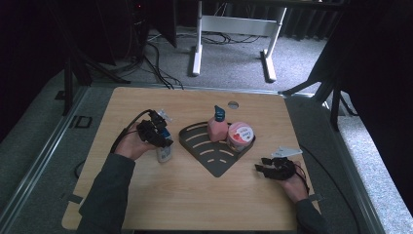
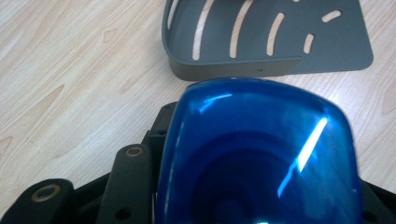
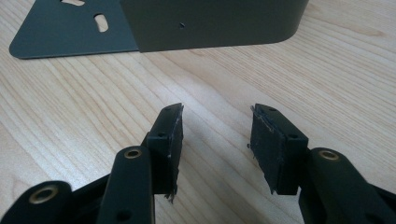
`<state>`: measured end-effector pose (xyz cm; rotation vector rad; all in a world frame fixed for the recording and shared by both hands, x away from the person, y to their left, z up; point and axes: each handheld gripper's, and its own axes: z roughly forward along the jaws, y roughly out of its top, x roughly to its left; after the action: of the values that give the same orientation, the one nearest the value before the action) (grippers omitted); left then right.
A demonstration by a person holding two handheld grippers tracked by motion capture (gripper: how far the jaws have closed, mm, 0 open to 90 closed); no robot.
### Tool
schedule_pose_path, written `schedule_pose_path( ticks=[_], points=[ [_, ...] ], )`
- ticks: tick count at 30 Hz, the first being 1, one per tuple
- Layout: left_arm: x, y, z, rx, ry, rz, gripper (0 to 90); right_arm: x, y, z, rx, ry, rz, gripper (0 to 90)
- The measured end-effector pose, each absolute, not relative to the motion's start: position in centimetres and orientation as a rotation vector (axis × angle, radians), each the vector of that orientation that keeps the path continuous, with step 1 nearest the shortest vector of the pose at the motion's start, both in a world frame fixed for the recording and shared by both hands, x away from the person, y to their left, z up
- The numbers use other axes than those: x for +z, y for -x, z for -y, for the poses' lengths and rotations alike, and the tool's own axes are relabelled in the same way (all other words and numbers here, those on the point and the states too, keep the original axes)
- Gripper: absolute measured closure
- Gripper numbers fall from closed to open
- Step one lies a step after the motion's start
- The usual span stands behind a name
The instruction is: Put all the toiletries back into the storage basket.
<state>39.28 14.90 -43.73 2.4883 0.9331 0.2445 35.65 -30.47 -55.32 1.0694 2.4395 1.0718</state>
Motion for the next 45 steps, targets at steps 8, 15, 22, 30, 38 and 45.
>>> schedule_pose_path(
  ticks=[8,15,22,30,38,45],
  points=[
    [-43.5,-39.1,-14.0,0.236,-2.484,-0.903,55.9,-55.3,-35.7,30.5,1.073,-1.069,-2.439,53.6],
    [-42.8,-39.0,-13.4,0.246,-2.479,-0.882,55.9,-55.3,-35.7,30.5,1.073,-1.069,-2.439,53.6],
    [-42.2,-39.0,-12.9,0.256,-2.476,-0.859,55.9,-55.3,-35.7,30.5,1.073,-1.069,-2.438,53.6],
    [-41.2,-39.2,-12.4,0.278,-2.471,-0.859,55.9,-55.3,-35.7,30.5,1.074,-1.070,-2.438,53.6],
    [-40.6,-39.6,-11.9,0.293,-2.466,-0.845,55.9,-55.3,-35.7,30.5,1.076,-1.070,-2.436,53.6],
    [-40.4,-39.8,-11.4,0.292,-2.460,-0.840,55.9,-55.3,-35.7,30.5,1.077,-1.069,-2.437,53.6]
  ],
)
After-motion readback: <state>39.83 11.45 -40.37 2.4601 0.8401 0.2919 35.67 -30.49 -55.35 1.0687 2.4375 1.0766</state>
